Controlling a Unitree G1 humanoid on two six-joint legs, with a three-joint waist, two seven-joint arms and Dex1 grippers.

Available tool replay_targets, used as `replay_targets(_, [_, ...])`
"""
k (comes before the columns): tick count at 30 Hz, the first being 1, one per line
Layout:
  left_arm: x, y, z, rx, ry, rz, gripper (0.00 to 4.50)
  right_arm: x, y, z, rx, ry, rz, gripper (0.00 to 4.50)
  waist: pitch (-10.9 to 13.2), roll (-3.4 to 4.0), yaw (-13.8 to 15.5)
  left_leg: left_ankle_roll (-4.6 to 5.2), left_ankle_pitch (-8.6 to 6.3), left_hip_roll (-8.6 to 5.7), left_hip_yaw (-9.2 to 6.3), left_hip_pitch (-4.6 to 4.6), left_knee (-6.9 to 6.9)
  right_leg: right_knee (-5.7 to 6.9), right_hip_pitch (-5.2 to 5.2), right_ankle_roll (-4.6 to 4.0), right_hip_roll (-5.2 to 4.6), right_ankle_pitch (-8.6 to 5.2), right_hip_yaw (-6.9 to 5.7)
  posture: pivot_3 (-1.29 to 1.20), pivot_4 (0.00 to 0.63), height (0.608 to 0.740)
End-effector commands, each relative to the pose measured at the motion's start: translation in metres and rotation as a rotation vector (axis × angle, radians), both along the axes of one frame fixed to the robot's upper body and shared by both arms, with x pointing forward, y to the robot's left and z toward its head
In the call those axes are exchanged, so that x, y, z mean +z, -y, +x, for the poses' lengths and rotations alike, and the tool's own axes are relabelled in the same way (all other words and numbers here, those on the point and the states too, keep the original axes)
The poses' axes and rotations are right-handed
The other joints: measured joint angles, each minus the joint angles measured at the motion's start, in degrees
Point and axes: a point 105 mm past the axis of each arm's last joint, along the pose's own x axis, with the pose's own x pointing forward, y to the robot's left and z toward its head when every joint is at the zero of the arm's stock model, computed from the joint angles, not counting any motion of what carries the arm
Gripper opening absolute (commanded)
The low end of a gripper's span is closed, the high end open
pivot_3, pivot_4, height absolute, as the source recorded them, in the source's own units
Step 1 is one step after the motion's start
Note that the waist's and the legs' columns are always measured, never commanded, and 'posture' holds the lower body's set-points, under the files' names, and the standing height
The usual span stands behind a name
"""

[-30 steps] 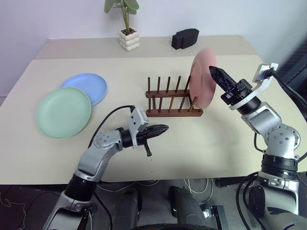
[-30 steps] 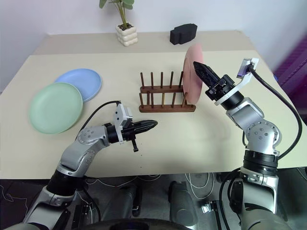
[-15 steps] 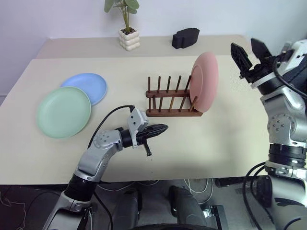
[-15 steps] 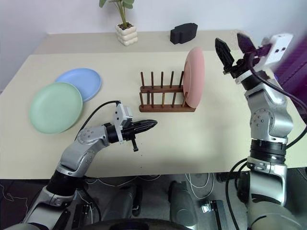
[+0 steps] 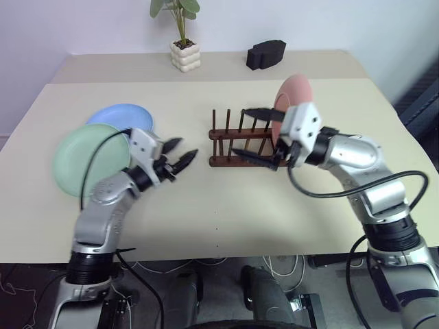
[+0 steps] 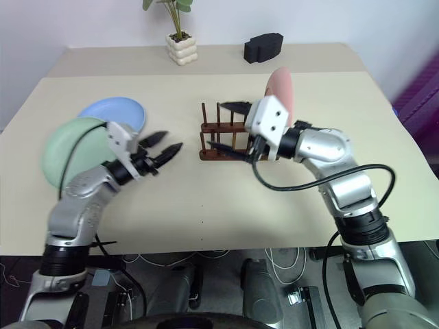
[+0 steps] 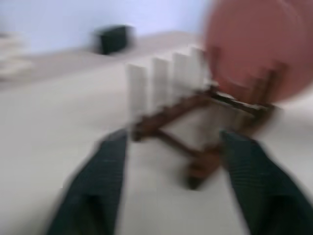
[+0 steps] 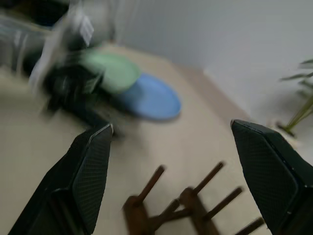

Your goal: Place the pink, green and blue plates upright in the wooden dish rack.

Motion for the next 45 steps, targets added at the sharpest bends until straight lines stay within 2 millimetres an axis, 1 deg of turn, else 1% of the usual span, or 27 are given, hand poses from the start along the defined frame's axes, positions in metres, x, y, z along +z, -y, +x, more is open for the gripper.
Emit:
replay_targets(1, [0.025,-0.063,-0.002,0.279,0.064,0.009,4.49,-0.007,-0.010,-0.001,0.018,0.028,-0.008,3.96,0.0,0.00,-0.1,0.00,0.00,-0.01,0.00,0.00,0.00,0.00,-0.01,0.00,0.01,0.00,0.00,0.00,0.150,0.736])
replay_targets(4, [0.033,-0.122,-0.006,0.563,0.060,-0.020,4.49,-0.014,-0.015,0.002,0.026,0.014,-0.001,3.96,0.0,-0.01,0.0,0.00,0.00,-0.03,0.00,0.00,0.00,0.04,-0.04,0.00,0.01,0.01,-0.01,0.00,0.150,0.736])
replay_targets(5, [0.034,-0.137,-0.008,0.638,0.053,-0.043,4.49,-0.016,-0.015,0.003,0.026,0.011,-0.002,3.96,0.0,-0.01,0.0,0.00,0.00,-0.03,-0.01,0.01,0.00,0.04,-0.04,0.02,0.01,0.02,-0.01,0.00,0.150,0.736])
replay_targets(6, [0.035,-0.145,-0.010,0.680,0.048,-0.060,4.49,-0.017,-0.015,0.004,0.026,0.011,-0.003,3.96,0.0,-0.01,0.0,-0.01,0.00,-0.03,-0.01,0.02,0.00,0.04,-0.03,0.03,0.01,0.03,-0.01,0.00,0.150,0.736])
replay_targets(8, [0.026,-0.178,-0.019,0.838,-0.008,-0.087,4.49,-0.022,-0.016,0.006,0.027,0.005,-0.011,3.96,0.0,-0.04,0.1,-0.01,0.00,-0.05,0.00,0.01,0.00,0.03,-0.02,0.10,0.00,0.07,-0.02,0.00,0.150,0.736])
replay_targets(10, [0.015,-0.201,-0.029,0.959,-0.065,-0.125,4.49,-0.024,-0.016,0.008,0.029,0.001,-0.014,3.96,0.0,-0.06,0.0,-0.02,0.00,-0.07,0.01,0.01,0.01,0.04,-0.01,0.16,0.00,0.10,-0.03,0.00,0.150,0.736])
replay_targets(13, [-0.002,-0.216,-0.036,1.030,-0.146,-0.214,4.49,-0.027,-0.018,0.009,0.032,-0.003,-0.013,3.96,0.0,-0.08,0.0,-0.02,0.00,-0.08,0.00,0.02,0.00,0.04,-0.02,0.18,0.01,0.11,-0.04,0.00,0.150,0.736])
replay_targets(15, [-0.011,-0.220,-0.038,1.045,-0.193,-0.228,4.49,-0.028,-0.019,0.010,0.034,-0.005,-0.013,3.96,0.0,-0.10,0.0,-0.03,0.01,-0.08,0.00,0.02,0.00,0.05,-0.02,0.19,0.00,0.12,-0.06,0.00,0.150,0.736])
replay_targets(20, [-0.046,-0.225,-0.044,1.084,-0.339,-0.282,4.49,-0.037,-0.020,0.011,0.026,-0.020,-0.013,3.96,0.0,-0.13,0.0,-0.07,0.01,-0.08,-0.01,0.02,-0.01,0.06,-0.02,0.17,0.00,0.13,-0.07,0.00,0.150,0.736])
replay_targets(24, [-0.064,-0.210,-0.040,0.993,-0.416,-0.295,4.49,-0.040,-0.019,0.010,0.010,-0.017,-0.011,3.96,0.0,-0.19,0.0,-0.08,0.02,-0.07,-0.01,0.03,-0.02,0.07,-0.02,0.17,0.01,0.13,-0.08,0.00,0.150,0.736])
replay_targets(25, [-0.068,-0.209,-0.040,0.991,-0.428,-0.306,4.25,-0.040,-0.019,0.010,0.006,-0.013,-0.011,3.96,0.0,-0.20,0.0,-0.08,0.02,-0.07,-0.01,0.03,-0.02,0.07,-0.02,0.16,0.00,0.13,-0.07,0.00,0.150,0.736])
replay_targets(27, [-0.074,-0.211,-0.043,1.008,-0.441,-0.335,3.62,-0.041,-0.019,0.010,0.001,-0.008,-0.009,3.96,0.0,-0.20,0.0,-0.10,0.03,-0.06,-0.01,0.03,-0.02,0.07,-0.03,0.14,-0.01,0.14,-0.07,0.00,0.150,0.736])
replay_targets(28, [-0.076,-0.212,-0.044,1.014,-0.443,-0.347,3.16,-0.041,-0.019,0.010,0.000,-0.007,-0.008,3.96,0.0,-0.20,0.0,-0.11,0.03,-0.05,-0.02,0.03,-0.02,0.06,-0.03,0.13,-0.01,0.14,-0.08,0.00,0.150,0.736])
replay_targets(32, [-0.078,-0.213,-0.045,1.017,-0.434,-0.395,1.02,-0.043,-0.018,0.010,-0.006,-0.004,-0.006,3.96,0.0,-0.21,0.0,-0.11,0.03,-0.04,-0.01,0.05,-0.03,0.07,-0.03,0.13,-0.02,0.14,-0.06,0.00,0.150,0.736])
replay_targets(33, [-0.078,-0.212,-0.046,1.008,-0.431,-0.400,0.57,-0.043,-0.018,0.010,-0.006,-0.003,-0.005,3.96,0.0,-0.20,0.0,-0.11,0.03,-0.05,-0.01,0.05,-0.03,0.07,-0.03,0.13,-0.02,0.14,-0.07,0.00,0.150,0.736])
replay_targets(34, [-0.078,-0.212,-0.046,1.000,-0.429,-0.403,0.04,-0.043,-0.019,0.010,-0.006,-0.002,-0.005,3.96,0.0,-0.20,0.0,-0.12,0.03,-0.05,-0.01,0.06,-0.03,0.07,-0.03,0.13,-0.02,0.14,-0.07,0.00,0.150,0.736])
replay_targets(37, [-0.077,-0.211,-0.047,0.991,-0.408,-0.412,0.04,-0.042,-0.020,0.010,-0.001,0.000,0.002,3.96,-0.1,-0.19,0.0,-0.12,0.03,-0.05,0.00,0.17,-0.08,0.07,0.03,-0.02,-0.03,0.06,-0.03,0.00,0.150,0.736])
replay_targets(39, [-0.073,-0.212,-0.049,0.978,-0.364,-0.431,0.04,-0.041,-0.020,0.009,0.001,0.007,0.005,3.96,-0.1,-0.20,0.0,-0.12,0.03,-0.04,0.00,0.17,-0.08,0.07,0.03,-0.03,-0.03,0.06,-0.03,0.00,0.150,0.736])
replay_targets(40, [-0.067,-0.211,-0.049,0.959,-0.324,-0.456,0.04,-0.040,-0.020,0.009,-0.002,0.019,0.007,3.96,-0.1,-0.20,0.0,-0.12,0.03,-0.04,0.00,0.17,-0.08,0.07,0.03,-0.03,-0.03,0.06,-0.03,0.00,0.150,0.736])
replay_targets(43, [-0.039,-0.203,-0.047,0.877,-0.170,-0.522,0.04,-0.033,-0.020,0.012,-0.024,0.053,0.029,3.96,-0.1,-0.23,0.1,-0.12,0.03,-0.02,0.00,0.16,-0.07,0.07,0.03,-0.03,-0.03,0.05,-0.03,0.00,0.150,0.736])
replay_targets(45, [-0.030,-0.200,-0.047,0.854,-0.122,-0.531,0.04,-0.030,-0.020,0.013,-0.036,0.079,0.031,3.96,-0.1,-0.31,0.1,-0.13,0.04,0.00,0.00,0.14,-0.06,0.07,0.03,-0.04,-0.05,0.05,-0.04,0.00,0.150,0.736])
